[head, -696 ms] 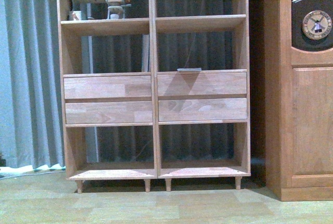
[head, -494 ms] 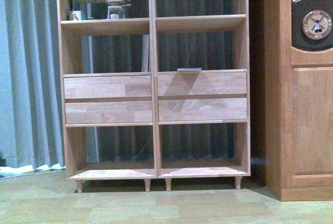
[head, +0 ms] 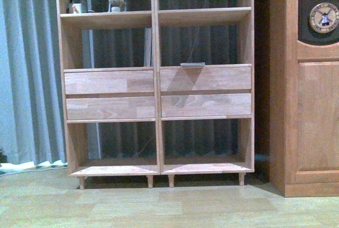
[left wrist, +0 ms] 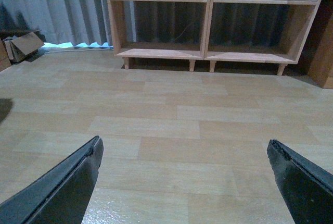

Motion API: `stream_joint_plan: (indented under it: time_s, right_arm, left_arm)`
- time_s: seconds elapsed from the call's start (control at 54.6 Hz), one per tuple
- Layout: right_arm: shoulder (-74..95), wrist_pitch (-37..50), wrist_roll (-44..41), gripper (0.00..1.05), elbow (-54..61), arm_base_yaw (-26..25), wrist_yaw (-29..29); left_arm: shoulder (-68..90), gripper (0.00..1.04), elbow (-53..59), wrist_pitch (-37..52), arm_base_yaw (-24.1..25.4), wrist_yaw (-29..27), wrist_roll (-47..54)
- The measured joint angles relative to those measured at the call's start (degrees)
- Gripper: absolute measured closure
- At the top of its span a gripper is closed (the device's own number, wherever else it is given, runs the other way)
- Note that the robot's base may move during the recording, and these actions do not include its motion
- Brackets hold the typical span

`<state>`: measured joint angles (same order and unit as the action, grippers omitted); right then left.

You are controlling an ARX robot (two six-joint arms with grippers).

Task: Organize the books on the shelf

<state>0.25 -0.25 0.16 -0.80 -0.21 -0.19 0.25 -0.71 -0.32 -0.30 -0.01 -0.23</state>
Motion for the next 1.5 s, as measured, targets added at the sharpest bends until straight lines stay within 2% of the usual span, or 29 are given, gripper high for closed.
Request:
stream_joint_plan:
  time_s: [1.501]
  right_arm:
    - [0.0,0.0,0.0,0.07,0.0,0.0,0.0]
  left_arm:
    - [0.0,0.07,0.0,0.0,0.0,0.0,0.0]
